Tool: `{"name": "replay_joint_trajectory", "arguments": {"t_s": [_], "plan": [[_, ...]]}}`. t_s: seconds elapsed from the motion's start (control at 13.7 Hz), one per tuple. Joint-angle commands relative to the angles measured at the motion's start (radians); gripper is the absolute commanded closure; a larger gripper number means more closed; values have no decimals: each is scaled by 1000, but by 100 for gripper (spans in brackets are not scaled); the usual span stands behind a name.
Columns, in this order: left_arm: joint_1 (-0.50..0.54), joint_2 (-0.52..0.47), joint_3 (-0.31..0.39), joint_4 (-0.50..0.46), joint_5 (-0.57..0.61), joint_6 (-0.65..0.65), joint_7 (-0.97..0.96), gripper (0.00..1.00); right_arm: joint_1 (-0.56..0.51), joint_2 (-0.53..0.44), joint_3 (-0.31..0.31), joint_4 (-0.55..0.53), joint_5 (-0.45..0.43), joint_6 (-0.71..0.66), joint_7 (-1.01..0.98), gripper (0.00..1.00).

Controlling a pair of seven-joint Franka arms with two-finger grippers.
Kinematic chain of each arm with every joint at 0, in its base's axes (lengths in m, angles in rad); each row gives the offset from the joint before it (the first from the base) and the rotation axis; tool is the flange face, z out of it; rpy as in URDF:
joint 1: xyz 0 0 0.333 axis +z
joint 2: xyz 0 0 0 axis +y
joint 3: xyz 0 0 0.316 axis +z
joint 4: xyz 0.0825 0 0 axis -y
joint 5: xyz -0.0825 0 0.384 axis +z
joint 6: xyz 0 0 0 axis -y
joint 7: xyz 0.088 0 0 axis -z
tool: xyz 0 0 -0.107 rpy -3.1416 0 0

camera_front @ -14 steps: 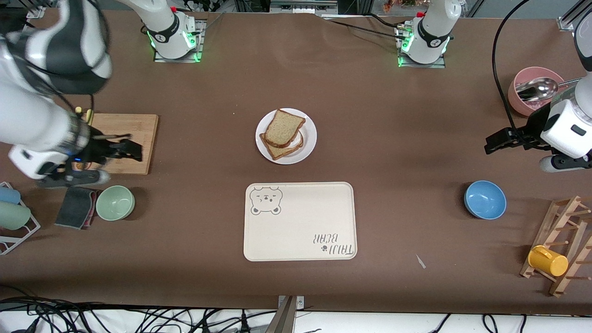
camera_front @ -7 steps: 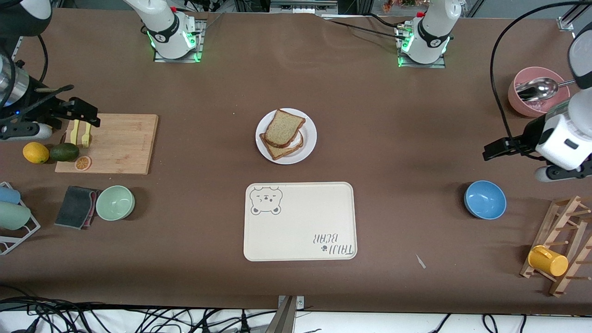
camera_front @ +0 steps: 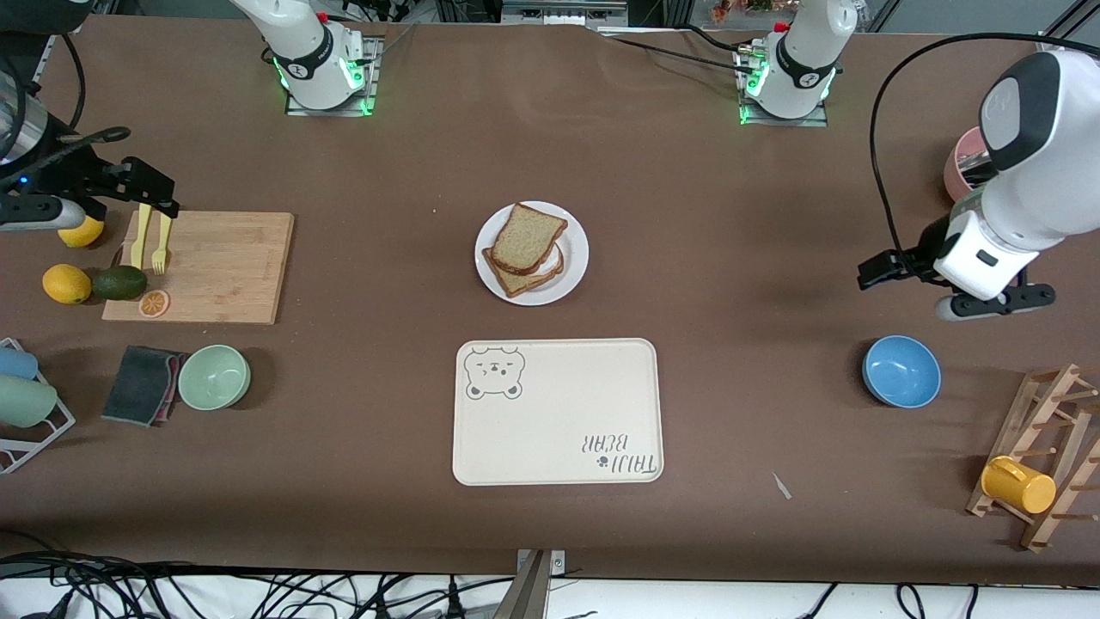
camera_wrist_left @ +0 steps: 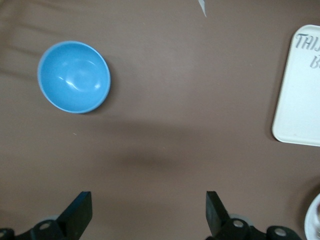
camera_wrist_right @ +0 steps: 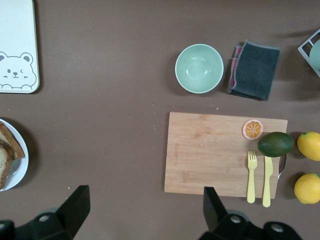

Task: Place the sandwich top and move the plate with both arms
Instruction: 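Reach the left gripper toward the rim of the white plate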

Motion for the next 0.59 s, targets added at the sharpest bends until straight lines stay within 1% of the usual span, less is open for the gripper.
{"name": "replay_joint_trajectory", "arguments": {"t_s": [0.0,0.07,0.22,0.29,0.51], "plan": [[5,-43,-29,-99,-94,82,-3,0,-21,24,23,46,-7,-34,-4,0],[6,-43,-52,-121,-119,113,-3,0,-20,29,20,46,-7,-34,-4,0],[5,-42,-75,-178,-203,197,6,0,-17,30,21,51,-6,-34,-4,0],[3,-31,-106,-200,-225,231,17,0,-17,30,21,51,-4,-34,2,0],[-5,9,-167,-221,-310,301,17,0,-17,29,21,51,-4,-31,-3,0]]}}
